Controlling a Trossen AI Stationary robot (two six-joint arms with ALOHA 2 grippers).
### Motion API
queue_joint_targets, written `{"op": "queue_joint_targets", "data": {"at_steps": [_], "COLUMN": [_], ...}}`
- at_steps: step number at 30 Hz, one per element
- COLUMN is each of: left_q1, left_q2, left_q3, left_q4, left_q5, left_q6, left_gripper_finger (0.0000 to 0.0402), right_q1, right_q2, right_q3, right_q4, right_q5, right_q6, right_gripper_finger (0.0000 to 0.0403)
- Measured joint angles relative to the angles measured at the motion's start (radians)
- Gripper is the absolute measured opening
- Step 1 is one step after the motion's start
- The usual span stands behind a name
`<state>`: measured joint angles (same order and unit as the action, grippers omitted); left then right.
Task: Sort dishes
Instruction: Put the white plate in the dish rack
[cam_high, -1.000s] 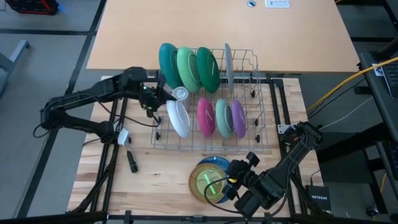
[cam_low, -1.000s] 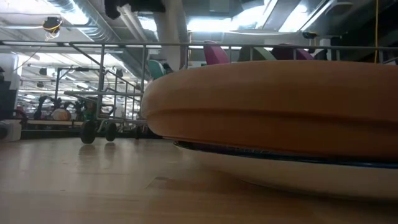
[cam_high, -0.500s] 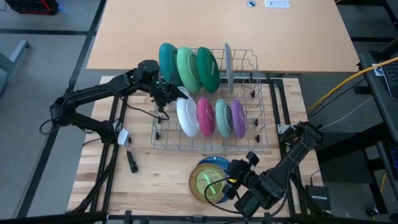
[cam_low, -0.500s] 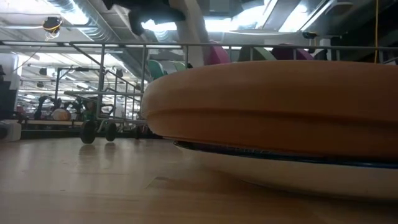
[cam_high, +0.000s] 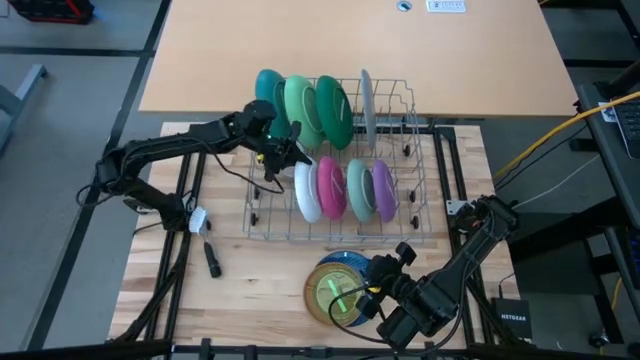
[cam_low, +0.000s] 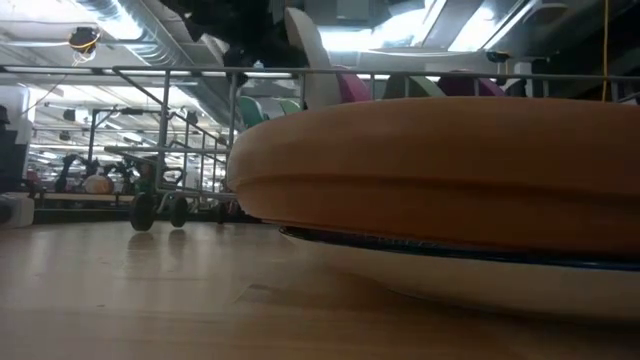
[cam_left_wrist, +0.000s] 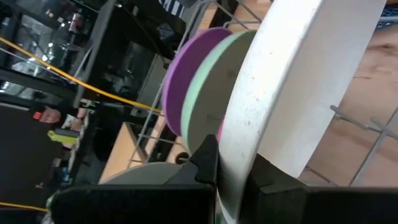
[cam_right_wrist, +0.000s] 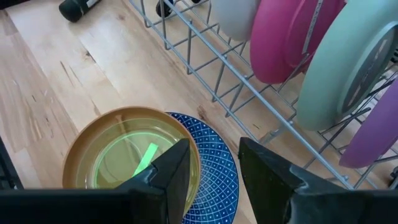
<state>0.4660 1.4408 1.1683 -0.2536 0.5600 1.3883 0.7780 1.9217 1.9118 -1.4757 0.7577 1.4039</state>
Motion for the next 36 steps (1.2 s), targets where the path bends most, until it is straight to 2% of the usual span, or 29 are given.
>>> {"op": "queue_joint_targets", "data": {"at_steps": [9, 16, 22, 26, 28, 32, 36], "left_q1": [-0.002, -0.021, -0.052, -0.071, -0.078, -0.084, -0.087], "left_q2": [0.089, 0.117, 0.121, 0.121, 0.121, 0.117, 0.117], "left_q3": [0.0, 0.001, 0.0, 0.0, 0.0, 0.0, 0.0], "left_q4": [-0.004, -0.045, -0.08, -0.085, -0.087, -0.089, -0.113], "left_q5": [0.006, -0.024, -0.146, -0.233, -0.308, -0.519, -0.634], "left_q6": [-0.004, -0.142, -0.264, -0.263, -0.261, -0.27, -0.291], "left_gripper_finger": [0.0015, 0.0048, 0.009, 0.0124, 0.0137, 0.0151, 0.0151], "right_q1": [0.0, 0.0, 0.0, 0.0, 0.0, 0.0, 0.0], "right_q2": [0.0, 0.0, 0.0, 0.0, 0.0, 0.0, 0.0], "right_q3": [0.0, 0.0, 0.0, 0.0, 0.0, 0.0, 0.0], "right_q4": [0.0, 0.0, 0.0, 0.0, 0.0, 0.0, 0.0], "right_q5": [0.002, 0.011, 0.011, 0.011, 0.011, 0.01, 0.01], "right_q6": [0.0, 0.0, 0.0, 0.0, 0.0, 0.0, 0.0], "right_gripper_finger": [0.0144, 0.0144, 0.0144, 0.0144, 0.0144, 0.0144, 0.0144]}}
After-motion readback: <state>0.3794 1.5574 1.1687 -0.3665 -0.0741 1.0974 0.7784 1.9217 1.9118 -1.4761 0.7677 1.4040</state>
